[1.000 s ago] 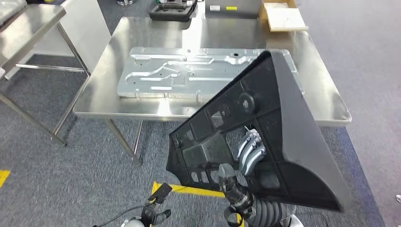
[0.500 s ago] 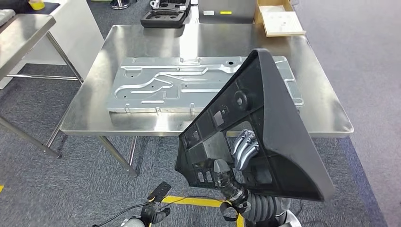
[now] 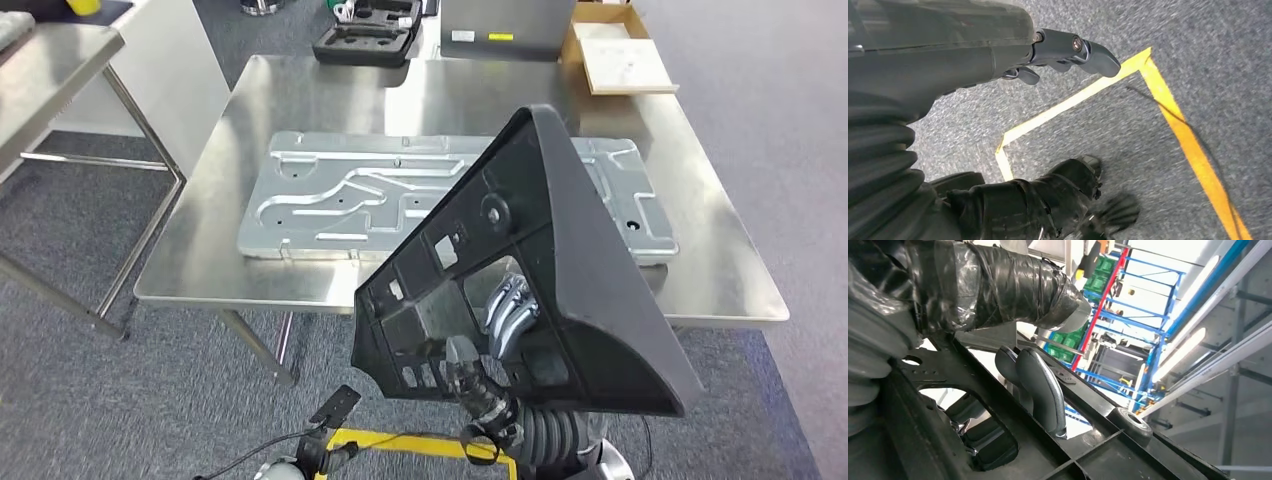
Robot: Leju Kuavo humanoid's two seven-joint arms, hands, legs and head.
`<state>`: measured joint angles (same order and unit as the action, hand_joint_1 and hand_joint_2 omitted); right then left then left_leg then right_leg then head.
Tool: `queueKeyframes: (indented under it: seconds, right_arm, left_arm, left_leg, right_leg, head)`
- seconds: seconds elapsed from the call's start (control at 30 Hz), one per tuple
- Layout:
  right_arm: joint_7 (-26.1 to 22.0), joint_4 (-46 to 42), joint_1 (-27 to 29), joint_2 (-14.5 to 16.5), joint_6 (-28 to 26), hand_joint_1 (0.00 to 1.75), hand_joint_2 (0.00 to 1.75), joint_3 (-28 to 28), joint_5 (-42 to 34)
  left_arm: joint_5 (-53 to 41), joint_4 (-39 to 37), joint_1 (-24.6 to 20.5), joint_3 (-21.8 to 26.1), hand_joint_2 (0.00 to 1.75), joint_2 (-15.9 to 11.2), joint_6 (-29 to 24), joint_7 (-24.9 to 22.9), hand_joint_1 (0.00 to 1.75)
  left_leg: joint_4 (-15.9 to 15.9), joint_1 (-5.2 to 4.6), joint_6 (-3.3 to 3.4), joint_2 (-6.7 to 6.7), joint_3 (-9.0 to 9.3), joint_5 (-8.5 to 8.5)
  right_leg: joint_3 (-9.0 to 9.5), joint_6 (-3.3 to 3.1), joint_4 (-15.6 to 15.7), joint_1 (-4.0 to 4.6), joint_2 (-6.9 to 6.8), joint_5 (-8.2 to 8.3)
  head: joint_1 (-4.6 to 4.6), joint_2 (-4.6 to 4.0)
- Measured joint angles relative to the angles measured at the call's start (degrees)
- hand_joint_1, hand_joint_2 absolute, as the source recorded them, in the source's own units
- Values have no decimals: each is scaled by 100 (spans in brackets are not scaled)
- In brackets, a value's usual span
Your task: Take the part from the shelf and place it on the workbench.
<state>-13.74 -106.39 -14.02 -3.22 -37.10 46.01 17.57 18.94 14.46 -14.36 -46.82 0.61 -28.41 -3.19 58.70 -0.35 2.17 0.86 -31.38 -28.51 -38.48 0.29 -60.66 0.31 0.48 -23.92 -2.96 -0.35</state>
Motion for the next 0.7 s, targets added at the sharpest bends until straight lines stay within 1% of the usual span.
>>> queueKeyframes:
  seconds: [0.03,0.07,0.13,0.17,0.2,0.27,0.3,0.33,0.37,0.4,0.43,0.47,0.5,0.53,0.57,0.63,0.67,0.7]
  right_arm:
    - [17,6,-11,-2,20,175,175,0,14]
    - [39,10,-26,-3,36,175,175,0,28]
    - [66,12,-49,-4,57,175,175,0,45]
    - [71,12,-64,-3,64,175,175,0,52]
    - [71,12,-79,-3,70,175,175,0,60]
    - [71,15,-99,-3,76,175,175,0,71]
    - [73,19,-102,-4,79,175,175,0,73]
    - [79,23,-101,-4,83,175,175,0,83]
    - [93,26,-104,-4,92,175,175,0,111]
    - [122,28,-111,-4,107,175,175,0,159]
    - [163,27,-127,-5,131,175,175,0,227]
    - [214,22,-149,-9,167,175,175,-1,301]
    - [272,11,-177,-15,215,175,175,-2,370]
    - [334,-10,-205,-27,279,175,175,-7,427]
    - [394,-38,-229,-46,343,175,175,-12,471]
    - [481,-99,-263,-92,439,175,175,-25,516]
    - [499,-124,-277,-115,464,175,175,-32,524]
    - [505,-143,-292,-136,482,175,175,-40,526]
  left_arm:
    - [-13,-1,4,0,175,7,-4,-40,0]
    - [-25,-1,5,0,175,10,-9,-75,0]
    - [-38,-1,4,0,175,10,-20,-103,0]
    - [-40,-1,-1,0,175,10,-26,-108,0]
    - [-42,-1,-6,0,175,9,-30,-111,0]
    - [-43,-2,-5,0,175,9,-33,-121,0]
    - [-43,-2,1,0,175,8,-33,-126,0]
    - [-42,-3,7,0,175,6,-32,-130,0]
    - [-42,-3,11,0,175,5,-28,-131,0]
    - [-42,-3,10,0,175,4,-19,-131,0]
    - [-42,-3,8,0,175,2,-3,-131,0]
    - [-43,-3,5,0,175,0,16,-129,0]
    - [-43,-3,2,0,175,-1,33,-121,0]
    - [-42,-4,5,0,175,-2,45,-113,0]
    - [-40,-4,13,0,175,-3,50,-103,0]
    - [-37,-6,30,0,175,-4,51,-86,0]
    - [-36,-6,32,0,175,-5,51,-74,0]
    - [-37,-6,31,0,175,-4,52,-63,0]
  left_leg:
    - [15,-7,-29,5,4,-26]
    - [22,-14,-57,10,10,-41]
    - [74,-17,-113,1,11,-93]
    - [188,-14,-146,-8,-39,-165]
    - [410,-4,-183,-17,-146,-284]
    - [1074,33,-245,-30,-504,-580]
    - [1355,53,-274,-32,-682,-668]
    - [1478,73,-301,-34,-793,-658]
    - [1402,90,-326,-38,-809,-540]
    - [1131,105,-345,-41,-724,-329]
    - [747,119,-354,-44,-581,-98]
    - [405,116,-354,-47,-454,38]
    - [164,105,-330,-48,-359,108]
    - [48,88,-291,-48,-318,134]
    - [38,67,-245,-47,-314,119]
    - [6,78,-145,-46,-293,207]
    - [-20,89,-112,-49,-279,227]
    - [-46,100,-75,-53,-266,249]
  right_leg:
    - [14,-32,96,15,2,57]
    - [25,-56,101,20,6,41]
    - [90,-100,150,-11,6,76]
    - [132,-118,178,-29,2,73]
    - [168,-134,205,-47,-3,67]
    - [196,-165,212,-57,-10,44]
    - [199,-173,205,-61,-9,30]
    - [202,-172,193,-68,-5,14]
    - [209,-163,176,-78,0,-4]
    - [220,-148,158,-92,6,-24]
    - [236,-126,140,-105,12,-46]
    - [248,-101,125,-113,16,-60]
    - [246,-70,114,-115,20,-70]
    - [240,-36,108,-113,22,-74]
    - [234,-2,111,-109,24,-70]
    - [225,67,98,-103,22,-92]
    - [193,95,22,-105,16,-157]
    - [115,118,-158,-105,11,-277]
  head:
    - [2,0]
    - [4,0]
    - [7,0]
    - [1,0]
    - [-5,0]
    - [-15,0]
    - [-15,0]
    - [-16,0]
    - [-16,0]
    - [-17,0]
    - [-16,0]
    - [-17,-1]
    - [-21,-1]
    - [-21,-1]
    - [-25,-1]
    - [-25,-1]
    - [-19,-1]
    - [-6,0]
